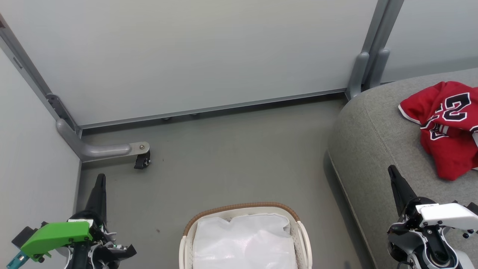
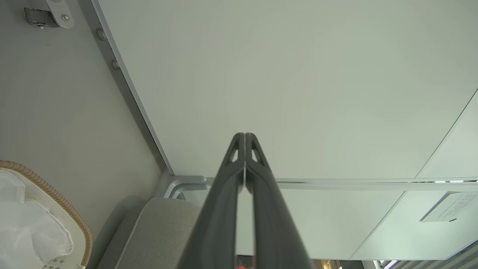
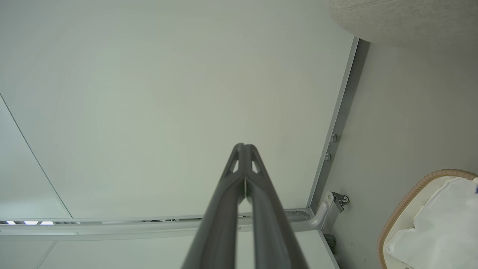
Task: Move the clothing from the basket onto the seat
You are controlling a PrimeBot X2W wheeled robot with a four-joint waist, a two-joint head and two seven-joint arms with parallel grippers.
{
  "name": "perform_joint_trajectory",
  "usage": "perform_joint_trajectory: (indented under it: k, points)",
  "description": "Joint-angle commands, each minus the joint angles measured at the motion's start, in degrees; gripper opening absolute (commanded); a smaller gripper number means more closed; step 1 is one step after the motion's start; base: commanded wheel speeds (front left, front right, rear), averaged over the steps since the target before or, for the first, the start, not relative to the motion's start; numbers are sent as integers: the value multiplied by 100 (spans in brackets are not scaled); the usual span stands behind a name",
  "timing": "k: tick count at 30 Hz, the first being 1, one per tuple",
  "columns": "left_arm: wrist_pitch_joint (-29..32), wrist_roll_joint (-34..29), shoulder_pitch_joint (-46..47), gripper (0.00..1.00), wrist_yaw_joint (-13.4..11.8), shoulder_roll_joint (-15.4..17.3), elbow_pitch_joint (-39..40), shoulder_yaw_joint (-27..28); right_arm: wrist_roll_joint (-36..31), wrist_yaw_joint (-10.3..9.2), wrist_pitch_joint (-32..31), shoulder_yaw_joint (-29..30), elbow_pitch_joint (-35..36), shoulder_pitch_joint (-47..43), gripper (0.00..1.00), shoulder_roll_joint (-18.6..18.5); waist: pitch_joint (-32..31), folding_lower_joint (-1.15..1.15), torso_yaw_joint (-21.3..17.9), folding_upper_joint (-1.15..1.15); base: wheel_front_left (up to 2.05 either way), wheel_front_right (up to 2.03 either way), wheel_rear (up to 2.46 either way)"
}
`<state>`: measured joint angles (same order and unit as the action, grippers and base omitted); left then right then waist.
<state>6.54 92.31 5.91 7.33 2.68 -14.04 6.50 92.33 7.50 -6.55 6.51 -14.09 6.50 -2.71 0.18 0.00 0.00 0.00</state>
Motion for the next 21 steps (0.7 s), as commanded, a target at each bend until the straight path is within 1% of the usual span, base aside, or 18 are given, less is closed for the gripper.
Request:
perform_joint_trajectory:
  k: [1,21]
  points:
    - [18,20,61,0,31,38,8,11,19,-2,-16,9,22,-62,0,-33,0,0,0,0,0,0,0]
    - [18,20,61,0,31,38,9,11,19,-2,-16,9,22,-63,0,-33,0,0,0,0,0,0,0]
